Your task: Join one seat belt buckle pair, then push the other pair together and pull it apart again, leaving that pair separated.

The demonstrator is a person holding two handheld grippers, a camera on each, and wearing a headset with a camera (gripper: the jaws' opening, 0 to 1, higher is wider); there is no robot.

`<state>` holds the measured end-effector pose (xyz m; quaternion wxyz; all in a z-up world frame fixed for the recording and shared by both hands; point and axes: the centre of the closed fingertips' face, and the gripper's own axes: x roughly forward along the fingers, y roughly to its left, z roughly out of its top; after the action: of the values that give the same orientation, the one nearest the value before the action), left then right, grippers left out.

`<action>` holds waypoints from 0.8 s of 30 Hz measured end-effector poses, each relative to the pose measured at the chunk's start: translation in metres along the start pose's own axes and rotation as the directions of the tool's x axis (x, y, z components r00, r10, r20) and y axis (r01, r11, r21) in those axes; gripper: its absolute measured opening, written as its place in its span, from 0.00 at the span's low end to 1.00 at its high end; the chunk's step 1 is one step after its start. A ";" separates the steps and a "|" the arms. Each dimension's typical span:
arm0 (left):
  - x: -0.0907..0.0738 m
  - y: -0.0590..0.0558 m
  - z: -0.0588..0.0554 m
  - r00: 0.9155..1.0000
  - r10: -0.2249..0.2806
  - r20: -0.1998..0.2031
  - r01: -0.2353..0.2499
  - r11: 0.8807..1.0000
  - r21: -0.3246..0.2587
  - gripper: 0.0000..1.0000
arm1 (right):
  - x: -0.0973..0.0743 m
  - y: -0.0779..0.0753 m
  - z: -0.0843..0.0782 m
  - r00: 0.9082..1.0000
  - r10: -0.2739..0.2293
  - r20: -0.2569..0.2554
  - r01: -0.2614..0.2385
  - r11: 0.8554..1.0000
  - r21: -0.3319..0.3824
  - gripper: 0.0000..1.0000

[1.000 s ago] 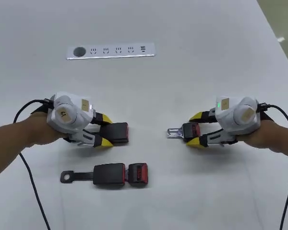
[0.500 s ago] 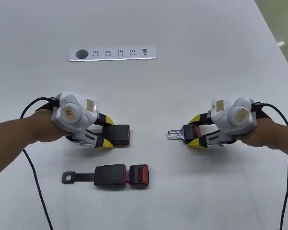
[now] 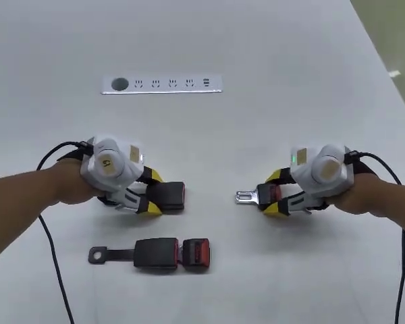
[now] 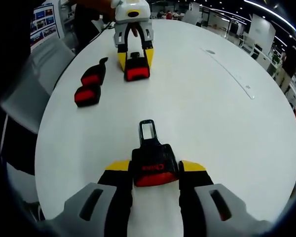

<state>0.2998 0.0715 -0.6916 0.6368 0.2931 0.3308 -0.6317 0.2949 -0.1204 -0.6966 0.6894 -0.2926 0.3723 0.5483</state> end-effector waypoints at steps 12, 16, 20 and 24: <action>-0.001 -0.002 0.001 1.000 0.004 -0.008 -0.004 1.000 -0.005 0.33 | 0.009 0.009 0.018 1.000 -0.002 0.019 0.002 1.000 0.000 0.35; -0.001 -0.002 0.000 1.000 0.006 -0.009 -0.006 1.000 -0.011 0.33 | 0.015 0.008 0.023 0.999 -0.002 0.036 0.002 1.000 0.002 0.35; -0.001 -0.002 0.000 1.000 0.007 -0.012 -0.007 1.000 -0.011 0.33 | 0.023 0.012 0.034 0.999 -0.001 0.054 0.001 1.000 0.002 0.35; -0.001 -0.002 0.000 1.000 0.007 -0.013 -0.007 1.000 -0.010 0.33 | 0.026 0.014 0.042 0.998 0.002 0.064 -0.002 1.000 0.000 0.35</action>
<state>0.2973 0.0723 -0.6906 0.6385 0.2951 0.3371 -0.6258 0.2923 -0.0693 -0.6950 0.7003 -0.2745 0.3502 0.5582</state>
